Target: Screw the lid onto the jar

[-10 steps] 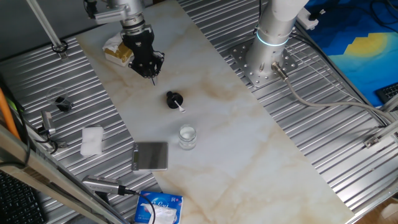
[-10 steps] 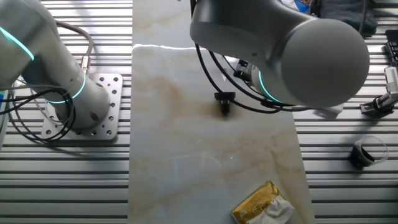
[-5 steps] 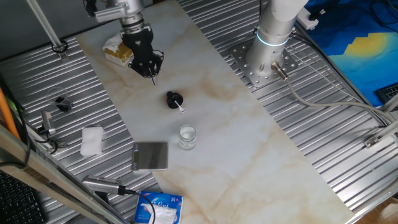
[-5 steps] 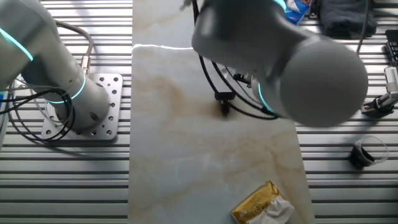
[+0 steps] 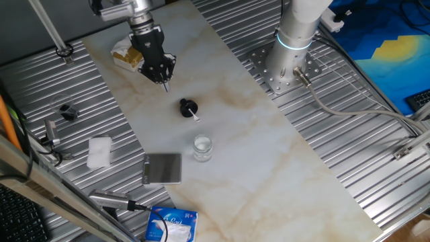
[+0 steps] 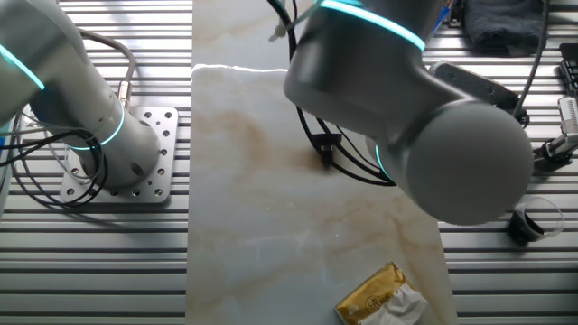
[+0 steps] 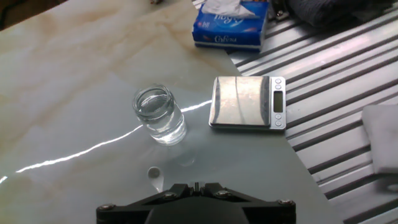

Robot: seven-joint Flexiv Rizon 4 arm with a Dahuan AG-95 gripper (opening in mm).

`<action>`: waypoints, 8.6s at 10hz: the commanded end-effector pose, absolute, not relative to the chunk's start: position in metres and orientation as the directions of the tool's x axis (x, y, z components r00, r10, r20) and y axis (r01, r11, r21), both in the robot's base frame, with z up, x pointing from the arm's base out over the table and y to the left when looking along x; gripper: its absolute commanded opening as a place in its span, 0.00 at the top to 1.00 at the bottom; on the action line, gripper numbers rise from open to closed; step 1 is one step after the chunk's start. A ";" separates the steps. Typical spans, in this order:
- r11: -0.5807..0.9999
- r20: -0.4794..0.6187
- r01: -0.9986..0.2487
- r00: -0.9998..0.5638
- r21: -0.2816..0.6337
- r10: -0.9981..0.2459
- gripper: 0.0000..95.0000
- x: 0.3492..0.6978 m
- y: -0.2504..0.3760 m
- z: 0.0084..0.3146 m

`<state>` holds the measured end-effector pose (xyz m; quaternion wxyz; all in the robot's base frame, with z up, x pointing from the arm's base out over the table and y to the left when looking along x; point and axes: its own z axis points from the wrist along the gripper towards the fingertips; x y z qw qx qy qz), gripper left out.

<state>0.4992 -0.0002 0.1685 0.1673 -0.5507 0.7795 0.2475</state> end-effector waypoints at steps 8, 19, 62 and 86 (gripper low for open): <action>0.173 -0.534 -0.957 -0.273 0.231 -0.800 1.00 0.492 -0.003 0.134; 0.092 -0.491 -0.956 -0.223 0.277 -0.842 1.00 0.478 -0.004 0.103; 0.092 -0.434 -0.946 -0.227 0.310 -0.872 0.80 0.442 -0.025 0.096; 0.114 -0.441 -0.971 -0.198 0.211 -0.875 0.80 0.446 -0.021 0.046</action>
